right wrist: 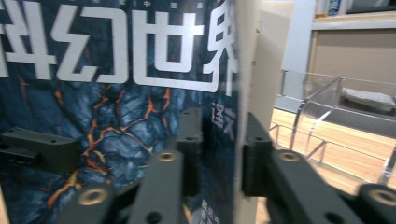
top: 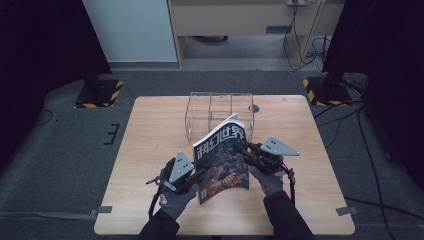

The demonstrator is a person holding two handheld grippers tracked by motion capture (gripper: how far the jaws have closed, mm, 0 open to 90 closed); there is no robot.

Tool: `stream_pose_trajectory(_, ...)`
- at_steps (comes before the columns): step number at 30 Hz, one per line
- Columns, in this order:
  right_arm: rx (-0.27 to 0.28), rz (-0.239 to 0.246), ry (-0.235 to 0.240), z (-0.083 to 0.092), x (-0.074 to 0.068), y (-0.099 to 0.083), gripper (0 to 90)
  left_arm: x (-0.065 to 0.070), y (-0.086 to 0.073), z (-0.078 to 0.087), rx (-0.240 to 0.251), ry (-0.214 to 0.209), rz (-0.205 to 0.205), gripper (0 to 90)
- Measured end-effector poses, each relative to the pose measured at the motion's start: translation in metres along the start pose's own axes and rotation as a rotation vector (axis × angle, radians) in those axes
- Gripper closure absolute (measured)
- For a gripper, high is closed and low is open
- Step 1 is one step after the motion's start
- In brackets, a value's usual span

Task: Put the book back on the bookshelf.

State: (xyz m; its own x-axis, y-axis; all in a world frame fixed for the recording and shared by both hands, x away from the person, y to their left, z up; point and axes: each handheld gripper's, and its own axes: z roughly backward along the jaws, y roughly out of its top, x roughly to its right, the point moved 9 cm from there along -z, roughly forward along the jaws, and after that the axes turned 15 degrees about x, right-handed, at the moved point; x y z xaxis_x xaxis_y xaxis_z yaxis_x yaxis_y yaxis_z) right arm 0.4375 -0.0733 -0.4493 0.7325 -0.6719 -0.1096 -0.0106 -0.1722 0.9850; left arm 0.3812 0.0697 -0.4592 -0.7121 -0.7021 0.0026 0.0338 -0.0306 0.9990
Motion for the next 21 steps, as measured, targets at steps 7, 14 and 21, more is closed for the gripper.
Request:
stream_pose_trajectory(7, 0.019, -0.017, 0.036, 0.006, -0.004, 0.001, 83.7, 0.001, -0.008, -0.007, -0.005, 0.013, 0.032, 74.3)
stream_pose_trajectory(14, 0.022, -0.015, 0.05, 0.01, -0.007, 0.002, 83.3, 0.002, -0.01, -0.01, -0.02, 0.074, 0.024, 78.2)
stream_pose_trajectory(21, 0.027, -0.007, 0.012, 0.006, -0.005, 0.002, 79.5, 0.002, -0.002, -0.011, -0.017, 0.104, -0.007, 80.2)
